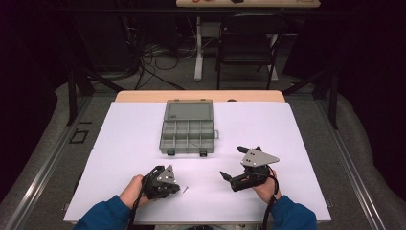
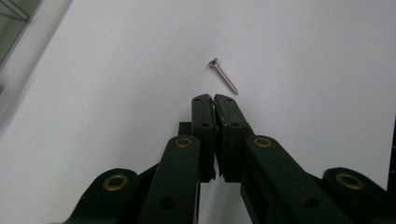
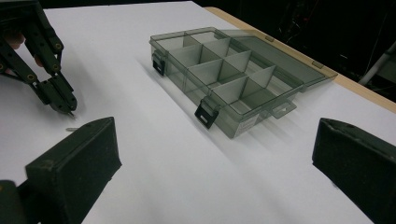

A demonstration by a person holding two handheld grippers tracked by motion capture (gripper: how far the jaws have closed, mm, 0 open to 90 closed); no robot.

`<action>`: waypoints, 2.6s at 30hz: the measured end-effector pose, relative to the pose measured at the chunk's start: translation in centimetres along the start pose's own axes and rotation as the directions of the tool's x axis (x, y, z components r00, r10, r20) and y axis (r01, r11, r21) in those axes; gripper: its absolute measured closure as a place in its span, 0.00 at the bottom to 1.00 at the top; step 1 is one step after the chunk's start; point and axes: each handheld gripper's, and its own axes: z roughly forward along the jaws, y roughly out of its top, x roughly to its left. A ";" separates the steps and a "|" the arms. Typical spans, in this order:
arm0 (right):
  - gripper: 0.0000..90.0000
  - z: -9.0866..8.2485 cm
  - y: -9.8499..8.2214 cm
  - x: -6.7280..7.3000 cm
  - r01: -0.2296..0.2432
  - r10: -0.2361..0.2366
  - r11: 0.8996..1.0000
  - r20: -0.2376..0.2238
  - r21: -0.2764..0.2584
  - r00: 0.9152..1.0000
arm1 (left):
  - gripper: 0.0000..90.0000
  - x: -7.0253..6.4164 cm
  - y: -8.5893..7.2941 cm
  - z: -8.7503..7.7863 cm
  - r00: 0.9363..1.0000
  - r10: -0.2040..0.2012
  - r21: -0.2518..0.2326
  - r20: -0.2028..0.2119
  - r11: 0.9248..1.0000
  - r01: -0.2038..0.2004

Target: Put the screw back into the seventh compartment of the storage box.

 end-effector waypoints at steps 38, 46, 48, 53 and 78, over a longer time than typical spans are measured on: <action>0.00 0.3 0.1 0.0 0.016 -0.016 1.000 0.006 0.005 1.000 | 0.97 2.0 2.2 -1.3 0.996 -0.004 -0.056 -0.093 0.998 -0.001; 0.00 0.3 0.2 0.0 0.020 -0.020 1.000 0.010 0.003 1.000 | 0.97 2.3 2.6 -1.4 0.994 0.000 -0.062 -0.109 0.998 -0.006; 0.00 0.3 0.2 0.0 0.021 -0.021 1.000 0.011 0.002 1.000 | 0.97 2.3 2.8 -1.5 0.994 -0.002 -0.066 -0.106 0.998 -0.005; 0.00 0.3 0.1 0.0 0.019 -0.019 1.000 0.010 0.000 1.000 | 0.97 2.6 3.2 -1.7 0.993 0.004 -0.073 -0.115 0.997 -0.012; 0.00 -0.1 0.1 0.0 0.002 -0.001 1.000 0.031 -0.010 1.000 | 0.97 4.6 5.8 -1.7 0.987 0.034 -0.088 -0.157 0.995 -0.049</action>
